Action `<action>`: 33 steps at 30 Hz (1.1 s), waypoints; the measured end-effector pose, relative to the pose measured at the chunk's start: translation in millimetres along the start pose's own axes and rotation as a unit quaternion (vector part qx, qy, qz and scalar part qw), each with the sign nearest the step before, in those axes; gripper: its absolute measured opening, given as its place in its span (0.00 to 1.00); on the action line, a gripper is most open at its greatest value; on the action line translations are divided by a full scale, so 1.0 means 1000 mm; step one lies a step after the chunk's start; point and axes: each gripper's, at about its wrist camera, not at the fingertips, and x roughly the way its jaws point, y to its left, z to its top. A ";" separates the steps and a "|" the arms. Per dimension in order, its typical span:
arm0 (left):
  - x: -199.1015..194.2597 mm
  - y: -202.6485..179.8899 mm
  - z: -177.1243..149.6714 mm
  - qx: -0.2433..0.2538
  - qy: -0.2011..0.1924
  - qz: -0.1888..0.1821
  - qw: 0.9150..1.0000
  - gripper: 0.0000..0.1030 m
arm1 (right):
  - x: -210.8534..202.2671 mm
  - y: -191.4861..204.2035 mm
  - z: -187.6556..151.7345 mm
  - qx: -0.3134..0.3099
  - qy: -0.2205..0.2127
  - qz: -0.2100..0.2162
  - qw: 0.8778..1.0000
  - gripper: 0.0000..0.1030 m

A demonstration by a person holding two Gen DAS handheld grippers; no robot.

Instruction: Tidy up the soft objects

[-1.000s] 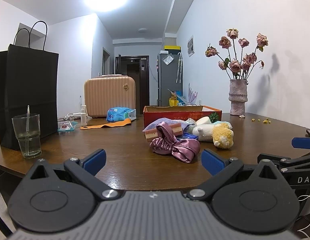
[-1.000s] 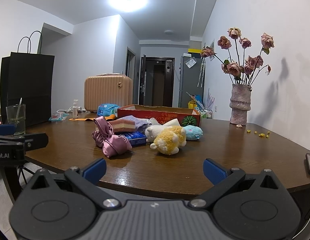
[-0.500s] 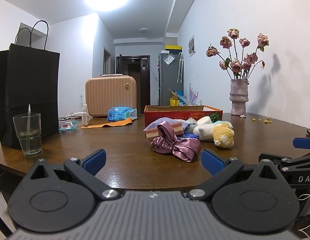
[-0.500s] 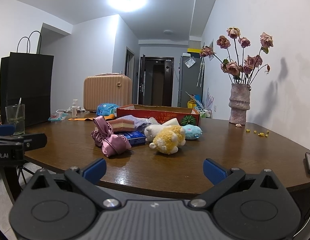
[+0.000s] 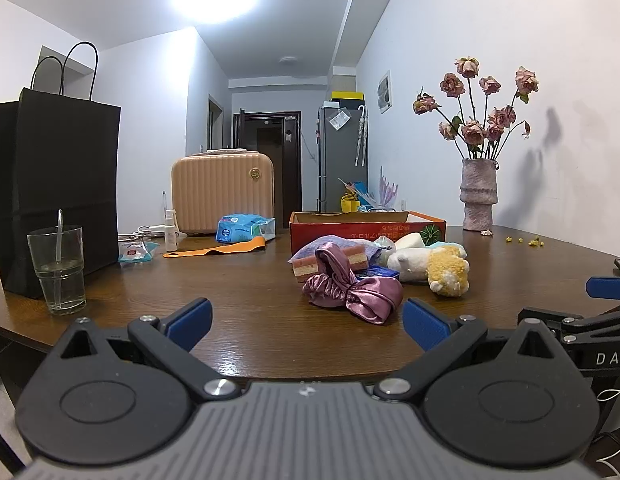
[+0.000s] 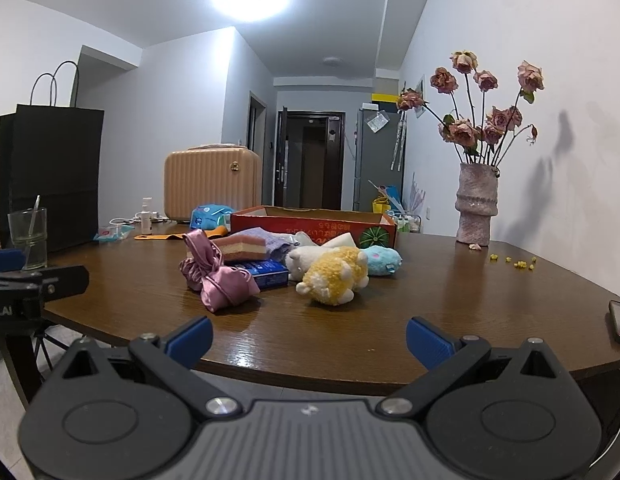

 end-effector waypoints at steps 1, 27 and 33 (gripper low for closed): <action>0.000 0.000 0.000 0.000 0.000 0.000 1.000 1.00 | 0.000 0.001 0.000 -0.001 -0.001 0.001 1.000 1.00; -0.002 -0.002 0.000 0.001 0.000 0.000 1.000 1.00 | 0.000 0.000 0.000 -0.001 -0.002 0.001 1.000 1.00; -0.002 -0.002 0.000 0.001 0.001 0.000 1.000 1.00 | 0.000 0.001 0.000 -0.002 -0.001 0.002 1.000 1.00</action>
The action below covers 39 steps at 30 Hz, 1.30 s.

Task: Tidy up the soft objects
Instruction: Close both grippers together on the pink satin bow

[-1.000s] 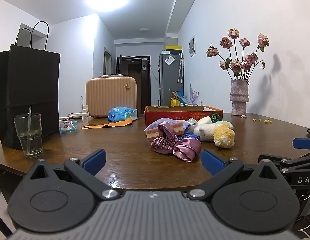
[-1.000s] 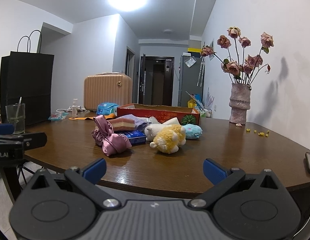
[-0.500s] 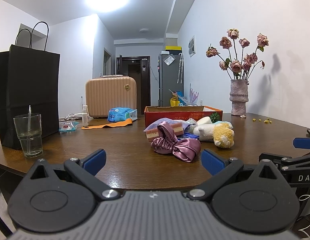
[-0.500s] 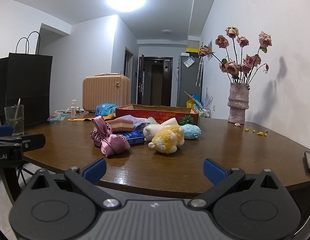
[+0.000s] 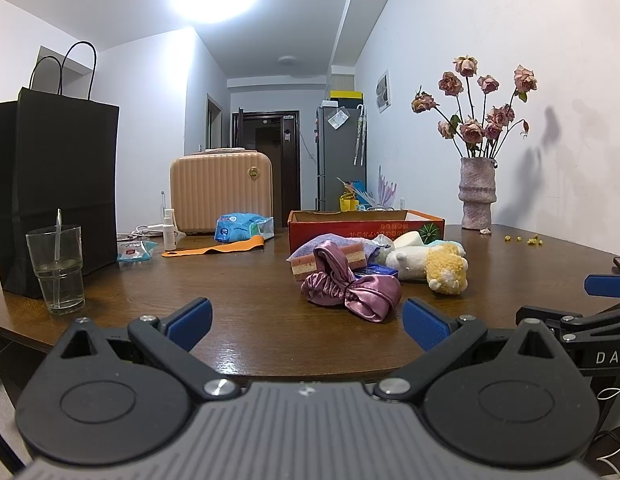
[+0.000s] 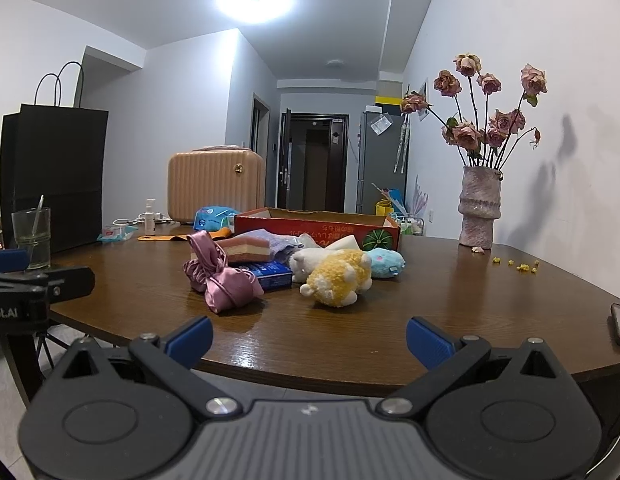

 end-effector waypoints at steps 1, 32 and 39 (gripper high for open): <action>0.000 0.000 0.000 0.000 0.000 0.000 1.000 1.00 | 0.000 0.000 0.000 0.000 0.000 0.000 1.000 1.00; 0.242 0.052 0.047 -0.090 0.189 -0.129 0.969 0.47 | 0.177 0.018 0.045 0.113 0.092 0.116 0.983 0.72; 0.241 0.057 0.037 -0.106 0.211 -0.162 0.958 0.14 | 0.199 0.017 0.042 0.108 0.118 0.153 0.975 0.30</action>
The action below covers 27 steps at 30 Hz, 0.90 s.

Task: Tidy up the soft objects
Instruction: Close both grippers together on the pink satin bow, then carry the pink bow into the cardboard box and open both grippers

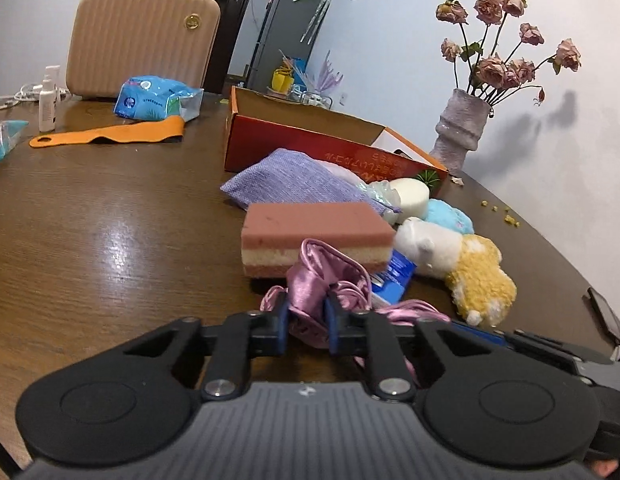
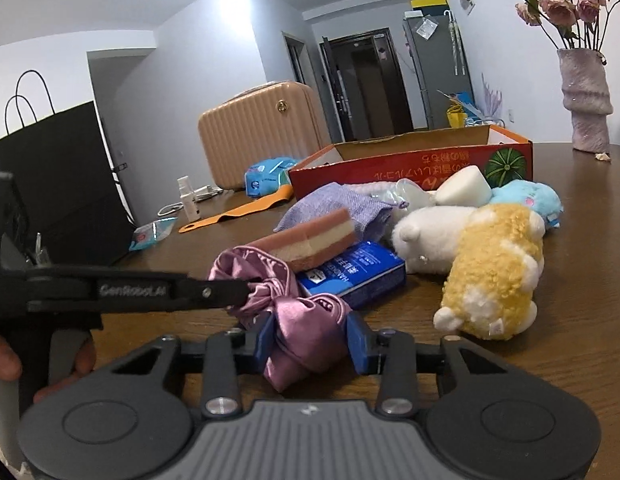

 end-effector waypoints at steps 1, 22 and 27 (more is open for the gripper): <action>-0.004 -0.002 0.001 -0.001 -0.002 -0.002 1.000 0.13 | -0.003 -0.001 0.001 -0.004 0.001 0.006 1.000 0.24; 0.072 -0.039 0.257 -0.008 -0.071 -0.057 0.996 0.08 | 0.068 -0.071 0.256 -0.108 -0.023 0.068 0.992 0.17; 0.180 0.007 0.295 -0.034 -0.003 0.013 0.999 0.08 | 0.193 -0.104 0.308 -0.063 0.063 0.063 0.994 0.17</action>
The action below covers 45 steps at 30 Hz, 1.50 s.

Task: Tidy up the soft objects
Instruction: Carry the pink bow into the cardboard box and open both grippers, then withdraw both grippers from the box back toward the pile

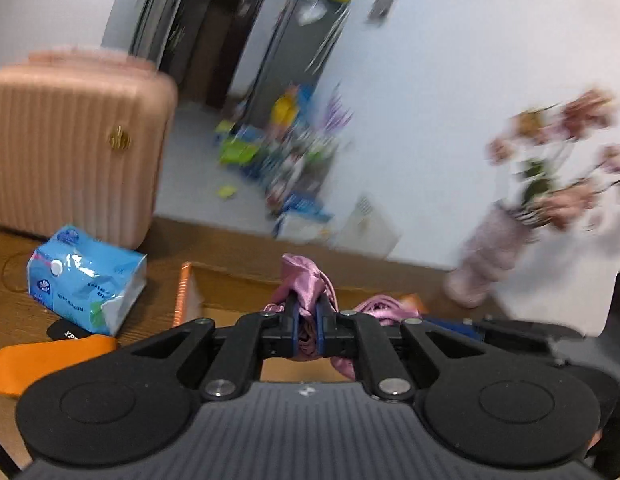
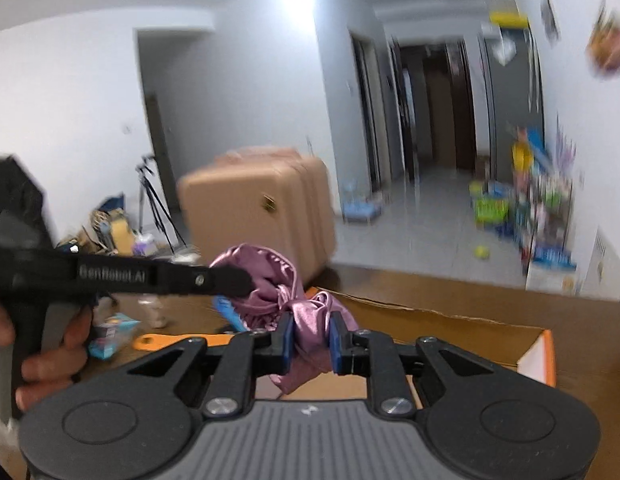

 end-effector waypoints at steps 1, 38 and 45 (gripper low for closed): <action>0.021 0.010 0.003 -0.013 0.014 0.019 1.000 0.08 | 0.027 -0.011 0.006 0.012 0.019 -0.004 1.000 0.17; -0.130 -0.076 -0.052 0.094 -0.046 0.093 0.990 0.48 | -0.127 0.015 -0.009 0.014 -0.053 -0.093 0.994 0.56; -0.230 -0.092 -0.136 0.110 -0.116 0.089 0.983 0.61 | -0.227 0.071 -0.080 -0.023 -0.116 -0.074 0.990 0.66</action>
